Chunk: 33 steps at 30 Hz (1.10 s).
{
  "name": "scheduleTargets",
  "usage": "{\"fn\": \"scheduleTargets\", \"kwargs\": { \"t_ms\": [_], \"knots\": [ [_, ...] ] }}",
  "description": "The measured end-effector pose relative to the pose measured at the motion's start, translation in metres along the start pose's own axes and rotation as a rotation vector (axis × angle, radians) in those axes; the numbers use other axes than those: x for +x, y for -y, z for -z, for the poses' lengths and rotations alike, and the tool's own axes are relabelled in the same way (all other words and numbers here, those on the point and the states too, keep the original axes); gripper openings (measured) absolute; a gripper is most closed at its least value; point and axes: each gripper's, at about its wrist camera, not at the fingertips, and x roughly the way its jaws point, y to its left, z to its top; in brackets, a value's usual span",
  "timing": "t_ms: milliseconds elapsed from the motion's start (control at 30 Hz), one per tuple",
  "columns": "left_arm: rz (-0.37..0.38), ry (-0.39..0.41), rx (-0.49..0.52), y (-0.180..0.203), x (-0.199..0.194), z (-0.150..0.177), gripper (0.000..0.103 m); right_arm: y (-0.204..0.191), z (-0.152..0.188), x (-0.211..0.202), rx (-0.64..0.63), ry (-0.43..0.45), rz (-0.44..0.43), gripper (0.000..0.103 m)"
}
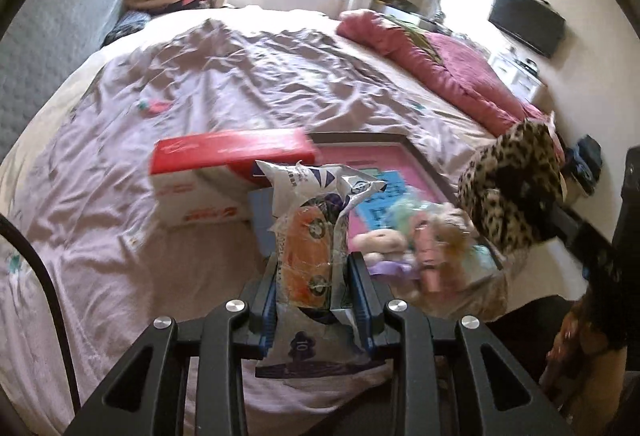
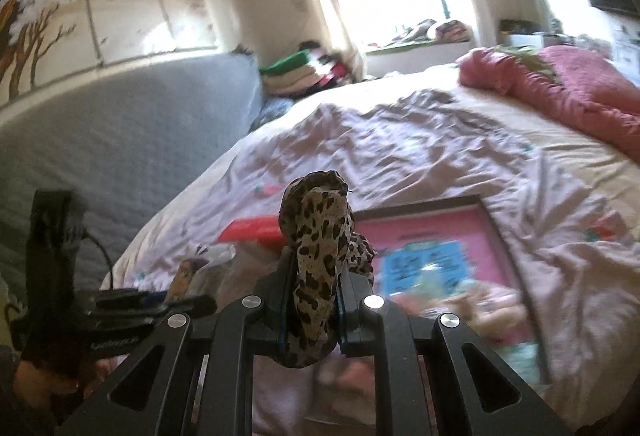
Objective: Organize soft objects
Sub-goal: 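Carry the snack packet with the left gripper while the right carries the leopard cloth over the tray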
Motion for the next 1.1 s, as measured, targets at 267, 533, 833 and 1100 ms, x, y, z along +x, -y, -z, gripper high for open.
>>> {"fn": "scheduleTargets", "kwargs": {
  "t_ms": [267, 533, 833, 1100],
  "knots": [
    [0.017, -0.002, 0.092, 0.049, 0.005, -0.009, 0.032, 0.04, -0.006, -0.032, 0.035, 0.053, 0.089, 0.017],
    [0.02, -0.014, 0.146, 0.081, 0.021, -0.016, 0.032, 0.063, 0.0, -0.042, 0.053, 0.051, 0.14, 0.017],
    [0.011, -0.09, 0.185, 0.109, 0.064, -0.005, 0.032, 0.098, 0.017, -0.038, 0.108, 0.017, 0.183, 0.017],
    [-0.036, -0.122, 0.201, 0.111, 0.091, -0.002, 0.032, 0.113, 0.031, -0.022, 0.108, -0.051, 0.206, 0.017]
  ]
}}
